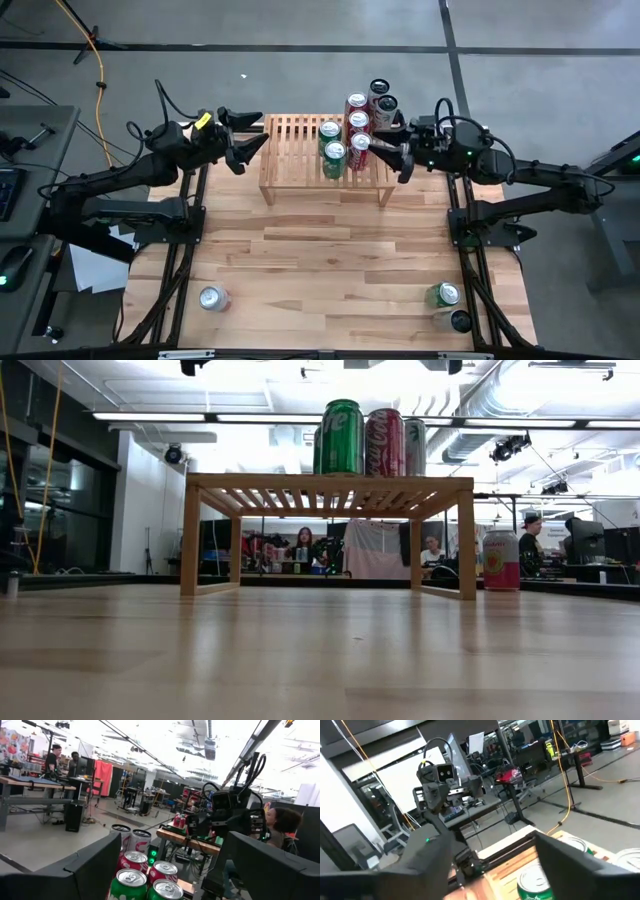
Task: Place canned beverage on shelf
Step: Put the green soda can on the shelf aligned with the other green soda cans
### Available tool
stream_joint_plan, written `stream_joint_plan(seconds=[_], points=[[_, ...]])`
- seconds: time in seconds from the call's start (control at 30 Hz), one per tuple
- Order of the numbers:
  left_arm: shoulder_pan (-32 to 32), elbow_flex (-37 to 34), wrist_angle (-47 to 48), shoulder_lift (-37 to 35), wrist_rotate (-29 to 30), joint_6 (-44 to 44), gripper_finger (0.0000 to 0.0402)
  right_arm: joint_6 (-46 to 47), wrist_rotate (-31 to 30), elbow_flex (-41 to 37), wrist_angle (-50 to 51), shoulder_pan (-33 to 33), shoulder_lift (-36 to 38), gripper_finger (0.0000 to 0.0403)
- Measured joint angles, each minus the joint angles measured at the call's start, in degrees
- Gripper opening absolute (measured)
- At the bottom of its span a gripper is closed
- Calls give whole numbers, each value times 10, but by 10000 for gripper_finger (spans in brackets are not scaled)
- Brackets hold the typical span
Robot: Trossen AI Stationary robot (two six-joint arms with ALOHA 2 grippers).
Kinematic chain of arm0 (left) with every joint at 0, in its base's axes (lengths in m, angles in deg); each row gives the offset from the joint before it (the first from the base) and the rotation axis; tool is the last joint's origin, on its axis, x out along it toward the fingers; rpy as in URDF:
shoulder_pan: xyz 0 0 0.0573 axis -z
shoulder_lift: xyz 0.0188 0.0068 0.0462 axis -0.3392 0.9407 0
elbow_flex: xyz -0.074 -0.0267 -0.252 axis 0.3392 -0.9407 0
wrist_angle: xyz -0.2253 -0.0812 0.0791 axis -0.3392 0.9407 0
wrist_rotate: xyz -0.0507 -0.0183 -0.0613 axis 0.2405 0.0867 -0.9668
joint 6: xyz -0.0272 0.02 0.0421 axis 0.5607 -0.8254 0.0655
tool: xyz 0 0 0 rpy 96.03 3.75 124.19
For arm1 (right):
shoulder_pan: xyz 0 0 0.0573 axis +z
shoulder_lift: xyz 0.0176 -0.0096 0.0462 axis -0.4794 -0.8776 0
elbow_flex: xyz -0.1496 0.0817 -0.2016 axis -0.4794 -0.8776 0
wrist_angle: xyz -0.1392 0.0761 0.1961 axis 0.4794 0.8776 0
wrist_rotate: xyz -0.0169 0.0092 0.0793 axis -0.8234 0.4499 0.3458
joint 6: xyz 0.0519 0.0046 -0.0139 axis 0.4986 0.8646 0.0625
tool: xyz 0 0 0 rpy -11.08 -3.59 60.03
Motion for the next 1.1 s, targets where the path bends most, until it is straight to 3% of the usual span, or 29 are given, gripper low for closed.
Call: stream_joint_plan(seconds=[0.13,0.27,0.37,0.5,0.63,0.73,0.87,1.1], points=[[0,0,1,0,0,0,353,7,14,0,17,0,-2,337],[0,0,1,0,0,0,353,0,50,6,49,0,-2,370],[0,0,1,0,0,0,353,22,70,64,166,3,-12,373],[0,0,3,0,0,0,353,77,95,189,430,39,-50,374],[0,0,8,0,0,0,353,210,100,287,676,101,-101,374],[0,0,15,0,0,0,353,342,93,295,787,169,-130,374],[0,0,33,0,1,0,353,518,117,238,827,280,-152,374],[0,0,48,0,1,1,353,779,255,118,752,449,-171,374]])
